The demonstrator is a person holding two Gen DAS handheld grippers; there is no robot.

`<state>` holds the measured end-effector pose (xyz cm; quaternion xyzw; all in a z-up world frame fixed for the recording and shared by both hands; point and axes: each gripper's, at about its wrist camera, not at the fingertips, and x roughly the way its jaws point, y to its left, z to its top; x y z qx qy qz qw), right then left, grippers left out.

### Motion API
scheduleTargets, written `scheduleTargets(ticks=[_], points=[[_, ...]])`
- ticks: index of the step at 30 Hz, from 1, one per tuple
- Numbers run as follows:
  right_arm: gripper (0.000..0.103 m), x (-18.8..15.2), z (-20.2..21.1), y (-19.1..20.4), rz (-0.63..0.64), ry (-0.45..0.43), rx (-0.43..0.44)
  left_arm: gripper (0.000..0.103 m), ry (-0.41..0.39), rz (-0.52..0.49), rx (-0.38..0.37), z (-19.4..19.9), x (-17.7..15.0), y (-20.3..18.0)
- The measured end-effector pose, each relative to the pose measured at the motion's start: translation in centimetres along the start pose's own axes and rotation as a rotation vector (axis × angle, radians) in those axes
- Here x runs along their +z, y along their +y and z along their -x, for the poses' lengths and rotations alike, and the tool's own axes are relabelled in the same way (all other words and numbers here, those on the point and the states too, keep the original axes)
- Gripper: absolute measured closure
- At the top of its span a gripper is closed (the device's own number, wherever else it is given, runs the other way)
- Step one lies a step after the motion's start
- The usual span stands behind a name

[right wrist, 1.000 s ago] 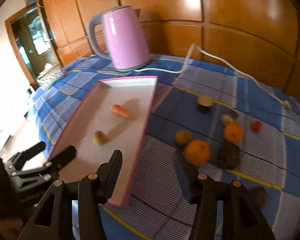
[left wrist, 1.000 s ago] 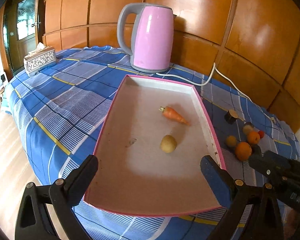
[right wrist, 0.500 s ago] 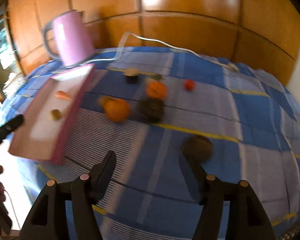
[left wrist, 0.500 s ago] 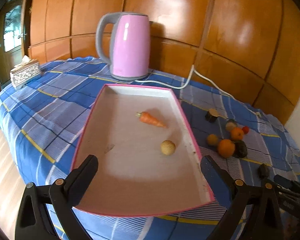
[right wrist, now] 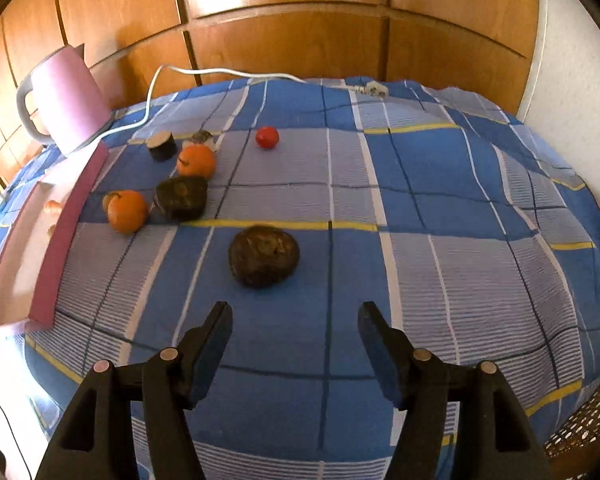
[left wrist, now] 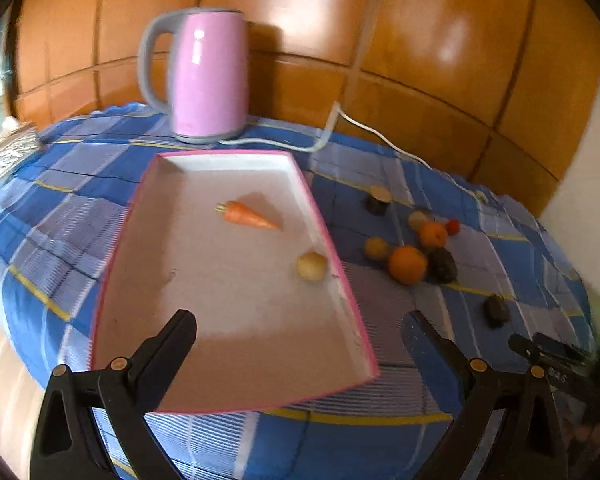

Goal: Organize fruits
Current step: 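Reach the left gripper to the dark brown round fruit and grasp it, then carry the dark brown fruit into the tray and release it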

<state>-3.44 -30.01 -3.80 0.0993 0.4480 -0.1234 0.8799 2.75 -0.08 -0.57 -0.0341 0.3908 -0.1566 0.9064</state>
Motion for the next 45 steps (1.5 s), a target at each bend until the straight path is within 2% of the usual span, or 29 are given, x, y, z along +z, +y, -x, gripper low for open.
scheduleTargets(ticks=[4,9,12,14,18,25,29,35,36,37,38,45], points=[[0.037,-0.3,0.1,-0.7,-0.011,-0.002,-0.013,0.002,0.018,-0.032,-0.032,-0.1,0.5,-1.5],[0.037,-0.4,0.1,-1.6,-0.021,-0.011,-0.024,0.011,0.067,-0.148,-0.167,-0.8,1.1,-5.5],[0.037,-0.6,0.3,-2.4,-0.039,-0.034,-0.060,0.017,0.122,-0.227,-0.260,-2.1,1.2,-8.8],[0.037,-0.4,0.5,-3.0,-0.055,-0.054,-0.089,0.019,0.160,-0.273,-0.321,-3.1,1.2,-11.0],[0.037,0.0,1.2,-4.5,-0.094,-0.082,-0.124,0.019,0.197,-0.334,-0.383,-4.7,1.4,-14.7],[0.037,-0.1,0.9,-6.5,-0.151,-0.064,-0.131,0.022,0.248,-0.464,-0.376,-8.5,1.0,-20.1],[0.037,-0.3,0.7,-7.2,-0.165,-0.055,-0.133,0.036,0.281,-0.520,-0.350,-10.7,0.4,-22.2],[0.037,-0.4,0.6,-7.9,-0.188,-0.058,-0.137,0.041,0.314,-0.530,-0.294,-13.5,-0.6,-23.1],[0.037,-0.4,0.6,-7.9,-0.191,-0.058,-0.135,0.042,0.290,-0.549,-0.282,-13.4,-1.0,-23.2],[0.037,-0.4,0.5,-8.0,-0.192,-0.057,-0.134,0.047,0.268,-0.568,-0.275,-13.1,-1.3,-23.4],[0.037,-0.4,0.5,-8.0,-0.191,-0.056,-0.136,0.057,0.257,-0.570,-0.287,-12.7,-1.5,-23.4],[0.037,-0.4,0.7,-7.8,-0.180,-0.069,-0.115,0.057,0.201,-0.443,-0.333,-9.5,-1.1,-20.3]])
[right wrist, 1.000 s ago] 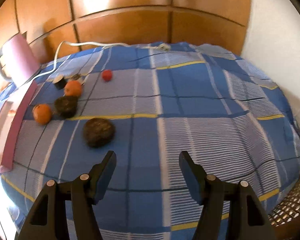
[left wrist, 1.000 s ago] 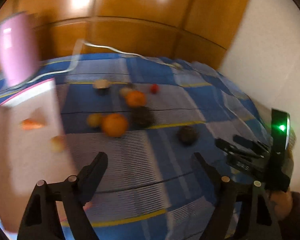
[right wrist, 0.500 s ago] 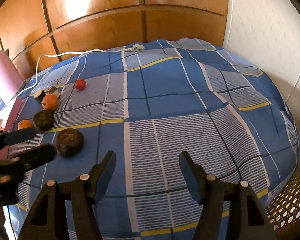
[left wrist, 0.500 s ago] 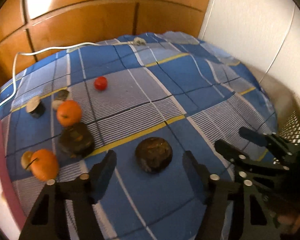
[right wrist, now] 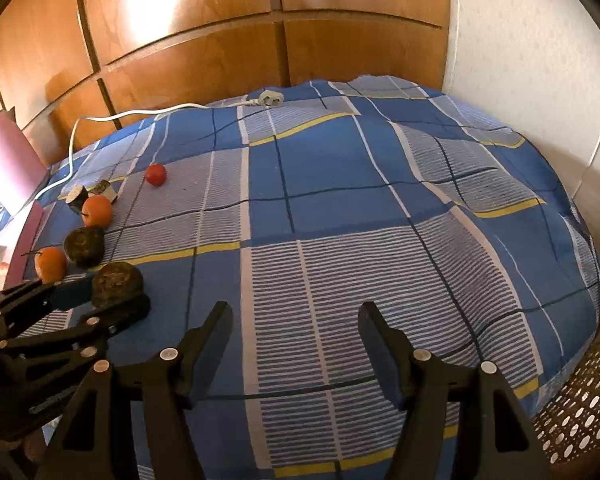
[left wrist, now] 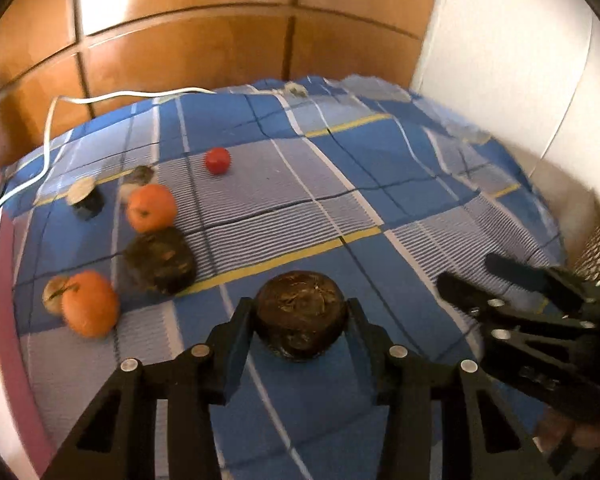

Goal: Organize fruits
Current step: 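Carry the dark brown fruit into the tray and release it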

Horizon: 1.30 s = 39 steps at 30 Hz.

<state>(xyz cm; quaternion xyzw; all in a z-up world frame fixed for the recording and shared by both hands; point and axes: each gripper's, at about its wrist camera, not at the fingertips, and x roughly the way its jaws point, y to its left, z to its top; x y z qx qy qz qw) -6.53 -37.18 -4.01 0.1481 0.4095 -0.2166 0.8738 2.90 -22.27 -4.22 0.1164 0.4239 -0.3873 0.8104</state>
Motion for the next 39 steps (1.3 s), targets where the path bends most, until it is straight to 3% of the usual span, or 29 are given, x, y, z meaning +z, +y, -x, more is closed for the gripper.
scheduleTargets(ticks=[7,13,19,27,31,34,36,39], points=[[0.037,-0.7,-0.4,2.1,0.070,0.031,0.072,0.057,-0.067,0.201,-0.002,4.4,-1.4,4.6],[0.037,-1.3,-0.8,3.6,0.120,0.059,0.099,0.057,-0.173,0.339,0.064,9.6,-2.4,9.5],[0.037,-1.6,-0.9,4.2,0.143,0.067,0.091,0.057,-0.237,0.480,0.211,13.4,-4.2,16.0],[0.036,-1.5,-1.3,4.3,0.151,0.081,0.083,0.057,-0.185,0.607,0.462,14.3,-6.6,24.2],[0.029,-1.6,-1.4,4.3,0.136,0.079,0.096,0.057,-0.164,0.632,0.525,14.0,-7.7,26.5],[0.026,-1.7,-1.6,4.7,0.133,0.075,0.086,0.046,-0.158,0.644,0.533,13.6,-8.4,27.2],[0.022,-1.6,-1.7,5.0,0.140,0.080,0.079,0.032,-0.179,0.660,0.526,13.8,-8.6,27.3],[0.020,-1.6,-1.8,5.3,0.145,0.082,0.074,0.024,-0.209,0.667,0.532,14.4,-8.8,26.4]])
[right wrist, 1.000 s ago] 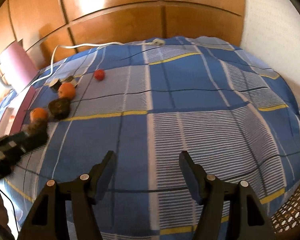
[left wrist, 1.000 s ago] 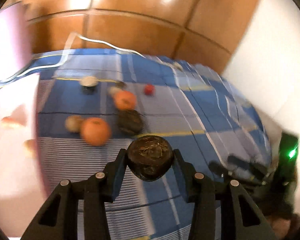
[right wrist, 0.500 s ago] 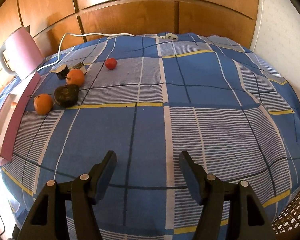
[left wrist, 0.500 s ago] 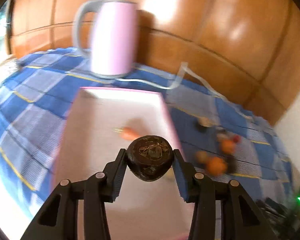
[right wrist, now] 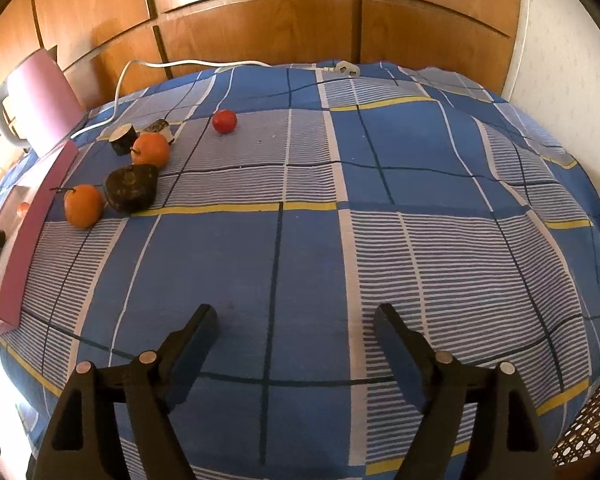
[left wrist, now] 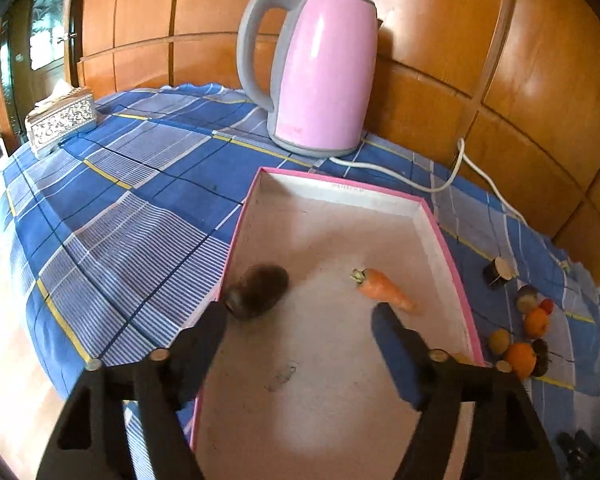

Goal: Organize fruits
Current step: 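Carry the dark brown fruit into the tray and release it, then reach the right gripper to an orange and grasp it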

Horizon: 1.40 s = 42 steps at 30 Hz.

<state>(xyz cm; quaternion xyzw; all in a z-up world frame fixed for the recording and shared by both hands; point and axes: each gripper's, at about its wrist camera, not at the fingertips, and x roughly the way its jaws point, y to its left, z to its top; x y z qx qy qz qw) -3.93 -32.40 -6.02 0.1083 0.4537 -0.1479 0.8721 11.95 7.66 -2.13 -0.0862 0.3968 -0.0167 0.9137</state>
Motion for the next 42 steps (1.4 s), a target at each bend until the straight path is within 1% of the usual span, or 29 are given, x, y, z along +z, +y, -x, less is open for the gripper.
scheduleTargets(ticks=[4,5,6,7,9,11,12,14,17,20,23,27,30,35,40,42], points=[[0.020,-0.3,0.1,0.2,0.011,-0.017,-0.008,0.024,-0.018,0.001,-0.006,1.3,-0.8,-0.8],[0.020,-0.3,0.1,0.2,0.012,-0.019,-0.007,0.022,-0.031,0.003,-0.017,1.8,-1.1,-0.9],[0.020,-0.3,0.1,0.2,0.013,-0.018,-0.006,0.016,-0.038,-0.005,-0.017,2.2,-1.4,-1.2],[0.020,-0.2,0.1,0.2,0.013,-0.016,-0.005,0.015,-0.044,-0.014,-0.009,2.6,-1.6,-1.5],[0.020,-0.2,0.2,0.1,0.013,-0.016,-0.003,0.015,-0.057,-0.032,-0.001,3.3,-2.3,-2.0],[0.020,-0.2,0.2,0.1,0.015,-0.011,-0.006,0.015,-0.054,-0.053,0.001,3.7,-3.0,-2.5],[0.021,-0.1,0.3,0.1,0.012,-0.006,-0.009,0.015,-0.054,-0.061,0.001,4.0,-3.3,-2.7],[0.027,0.0,0.4,0.1,0.005,-0.005,-0.015,0.015,-0.053,-0.077,-0.011,4.4,-3.8,-3.1],[0.027,0.6,0.9,0.2,0.011,-0.026,-0.006,0.014,-0.049,-0.084,-0.029,5.0,-4.5,-3.6],[0.027,1.6,1.1,1.0,0.031,-0.041,0.028,0.012,-0.048,-0.095,-0.042,5.5,-5.2,-4.1],[0.027,2.9,0.8,2.1,0.040,-0.036,0.092,0.008,-0.045,-0.109,-0.039,5.8,-5.6,-4.5],[0.027,4.9,0.1,4.2,0.054,-0.024,0.168,0.005,-0.039,-0.085,-0.044,6.0,-5.8,-4.2],[0.027,6.7,-0.5,5.8,0.055,-0.015,0.218,0.004,-0.033,-0.074,-0.035,5.9,-5.9,-3.8],[0.027,9.8,-1.9,8.7,0.067,-0.014,0.249,0.004,-0.038,-0.045,-0.039,6.0,-6.0,-3.2],[0.027,12.3,-4.6,10.7,0.045,0.028,0.244,0.004,-0.037,-0.050,-0.039,5.9,-6.0,-3.1],[0.027,12.9,-5.9,11.4,0.044,0.063,0.235,0.004,-0.032,-0.044,-0.043,5.8,-6.0,-3.1]])
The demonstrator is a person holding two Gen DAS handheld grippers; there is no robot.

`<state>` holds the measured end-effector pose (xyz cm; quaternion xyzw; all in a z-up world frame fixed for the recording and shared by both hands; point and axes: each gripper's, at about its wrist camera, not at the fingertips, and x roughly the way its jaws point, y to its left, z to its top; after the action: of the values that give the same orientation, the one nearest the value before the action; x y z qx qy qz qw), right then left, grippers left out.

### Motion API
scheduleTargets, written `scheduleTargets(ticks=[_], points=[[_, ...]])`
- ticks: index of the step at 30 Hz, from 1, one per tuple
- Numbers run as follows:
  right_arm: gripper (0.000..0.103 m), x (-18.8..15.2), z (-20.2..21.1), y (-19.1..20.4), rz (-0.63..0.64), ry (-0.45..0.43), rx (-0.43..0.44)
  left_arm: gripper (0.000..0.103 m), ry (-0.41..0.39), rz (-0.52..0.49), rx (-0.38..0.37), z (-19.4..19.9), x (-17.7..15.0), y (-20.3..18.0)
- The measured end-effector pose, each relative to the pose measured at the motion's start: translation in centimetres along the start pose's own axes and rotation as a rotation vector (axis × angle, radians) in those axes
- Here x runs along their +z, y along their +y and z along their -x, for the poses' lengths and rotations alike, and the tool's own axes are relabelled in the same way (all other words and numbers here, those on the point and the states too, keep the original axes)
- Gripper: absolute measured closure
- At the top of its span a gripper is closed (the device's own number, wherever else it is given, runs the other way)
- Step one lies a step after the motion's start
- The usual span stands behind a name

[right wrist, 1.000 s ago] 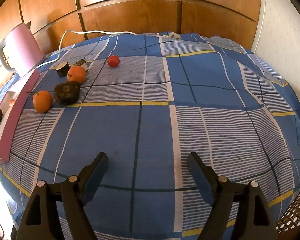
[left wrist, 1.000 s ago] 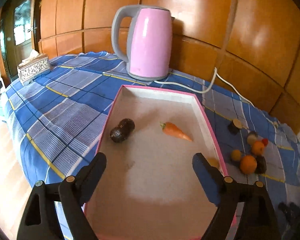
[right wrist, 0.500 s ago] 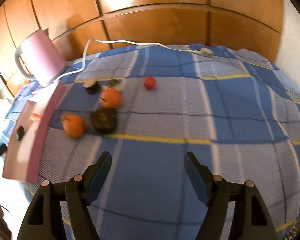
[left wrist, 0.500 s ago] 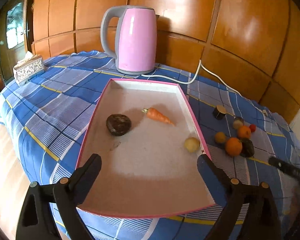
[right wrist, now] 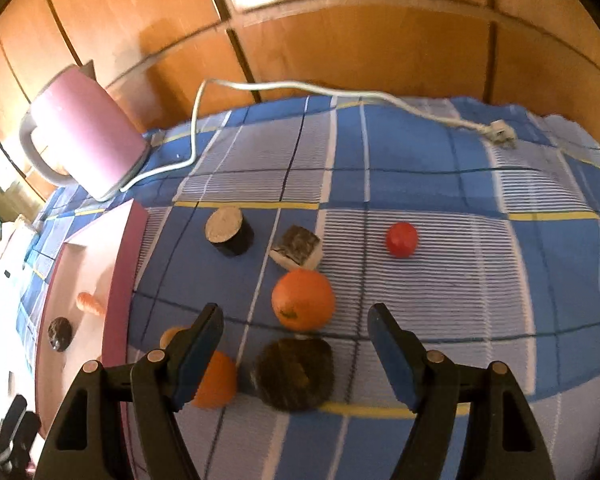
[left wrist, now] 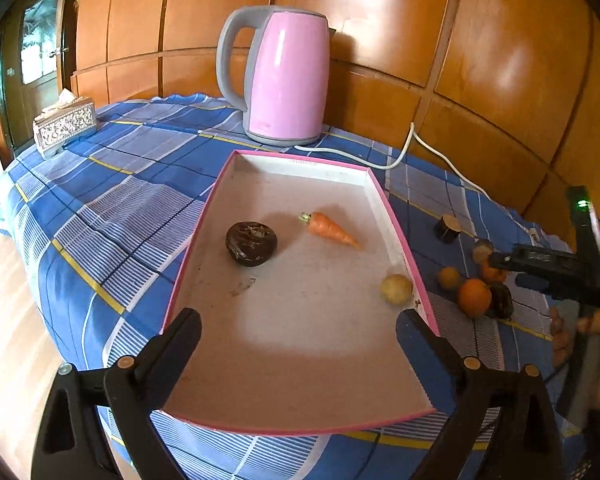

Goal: Organize fruits
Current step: 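Reach the right gripper to an orange and grasp it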

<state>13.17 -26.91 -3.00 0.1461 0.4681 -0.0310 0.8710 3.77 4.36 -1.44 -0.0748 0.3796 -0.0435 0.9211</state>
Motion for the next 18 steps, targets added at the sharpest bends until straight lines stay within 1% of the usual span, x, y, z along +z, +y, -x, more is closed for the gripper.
scheduleTargets(ticks=[2,3,4,5,6,9,12,15,18], points=[[0.028,0.2,-1.3,0.1,-0.004,0.029,-0.035,0.004,0.006,-0.001,0.001,-0.1,-0.1,-0.1],[0.031,0.2,-2.1,0.0,-0.009,0.048,-0.031,0.004,0.008,-0.003,0.004,-0.2,-0.1,-0.1],[0.052,0.1,-2.6,-0.1,-0.014,0.061,-0.028,0.004,0.008,-0.003,0.003,-0.2,-0.1,-0.1],[0.064,0.0,-3.2,-0.4,-0.022,0.084,-0.021,0.004,0.008,-0.002,0.003,-0.3,-0.1,0.0],[0.064,-0.1,-3.3,-0.5,-0.023,0.081,-0.016,0.004,0.008,-0.003,0.003,-0.3,-0.1,-0.1],[0.065,-0.5,-2.4,-1.0,-0.023,0.032,-0.006,0.004,0.010,-0.009,0.008,-0.3,-0.1,-0.1],[0.065,-0.6,-0.6,-1.9,-0.048,-0.043,-0.006,0.004,0.016,-0.016,0.014,-0.5,-0.2,-0.2],[0.065,-1.0,1.0,-2.7,-0.075,-0.091,0.001,0.004,0.020,-0.020,0.015,-0.5,-0.3,-0.3],[0.065,-1.3,2.7,-2.9,-0.069,-0.126,0.008,0.004,0.019,-0.022,0.013,-0.5,-0.4,-0.5]])
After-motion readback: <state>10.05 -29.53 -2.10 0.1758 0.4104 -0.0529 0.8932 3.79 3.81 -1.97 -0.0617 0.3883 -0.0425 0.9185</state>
